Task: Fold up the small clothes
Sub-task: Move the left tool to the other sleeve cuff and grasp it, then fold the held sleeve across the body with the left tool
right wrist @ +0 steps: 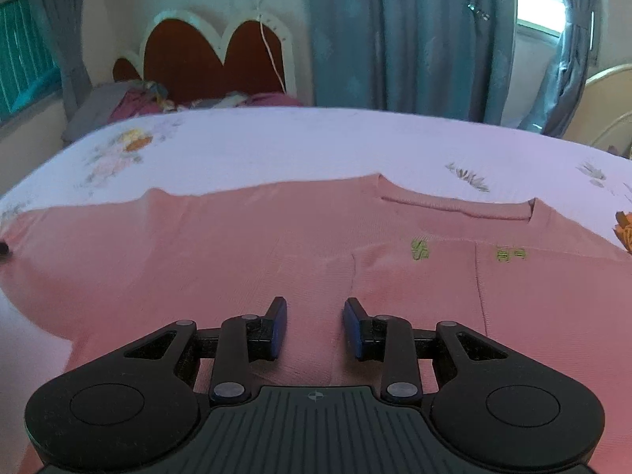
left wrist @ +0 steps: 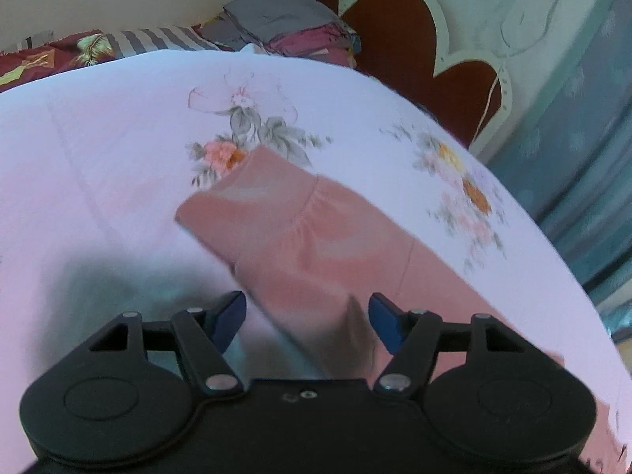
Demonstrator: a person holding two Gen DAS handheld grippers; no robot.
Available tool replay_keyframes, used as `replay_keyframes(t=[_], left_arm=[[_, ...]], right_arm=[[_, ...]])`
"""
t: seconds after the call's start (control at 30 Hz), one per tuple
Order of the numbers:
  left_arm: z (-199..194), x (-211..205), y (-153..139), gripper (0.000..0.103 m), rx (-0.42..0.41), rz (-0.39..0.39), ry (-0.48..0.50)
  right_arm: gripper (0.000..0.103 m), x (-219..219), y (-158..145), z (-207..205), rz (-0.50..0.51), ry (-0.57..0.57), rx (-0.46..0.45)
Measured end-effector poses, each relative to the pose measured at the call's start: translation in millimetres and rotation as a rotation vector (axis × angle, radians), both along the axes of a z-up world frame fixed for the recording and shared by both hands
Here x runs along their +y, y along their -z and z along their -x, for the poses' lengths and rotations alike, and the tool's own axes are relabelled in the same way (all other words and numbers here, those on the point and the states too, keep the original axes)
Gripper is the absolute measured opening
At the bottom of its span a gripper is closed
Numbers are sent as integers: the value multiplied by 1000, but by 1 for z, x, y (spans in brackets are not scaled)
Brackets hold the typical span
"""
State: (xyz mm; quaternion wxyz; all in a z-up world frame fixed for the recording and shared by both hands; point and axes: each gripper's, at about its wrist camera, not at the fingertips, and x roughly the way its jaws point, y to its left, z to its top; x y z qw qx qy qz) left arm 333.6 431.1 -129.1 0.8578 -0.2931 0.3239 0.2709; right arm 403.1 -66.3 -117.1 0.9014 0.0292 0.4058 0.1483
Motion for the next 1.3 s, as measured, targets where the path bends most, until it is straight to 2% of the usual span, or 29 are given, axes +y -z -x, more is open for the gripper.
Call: replay_keyframes(t=[0.13,0.2,0.23,0.53,0.7,1.0,1.17,1.3], left_arm=[[-4,9,4,34,-21,-8,-42],[-3,13,6,13,-31,-8,-53],[-3,14,6,9,-40,5,-53],[-8,-20,-25,6,-134,-48,54],[-16,-62,-53,6,-186,-83,194],[-41,-176,-89,6,-276,-70,494],[-57,-259,-93,6,-304,-34,674],[-66,-325,-83,6,-295,-1,809]], right_arm=[[32,4,5,3,34,-11,-24],[33,5,5,4,35,-7,-22],[32,5,5,4,39,-10,-23],[33,2,7,5,25,-14,-27],[33,0,6,3,13,-14,-19],[33,-15,-4,1,-33,-2,4],[33,-46,-23,12,-21,39,-47],[33,-84,-33,24,8,92,-74]])
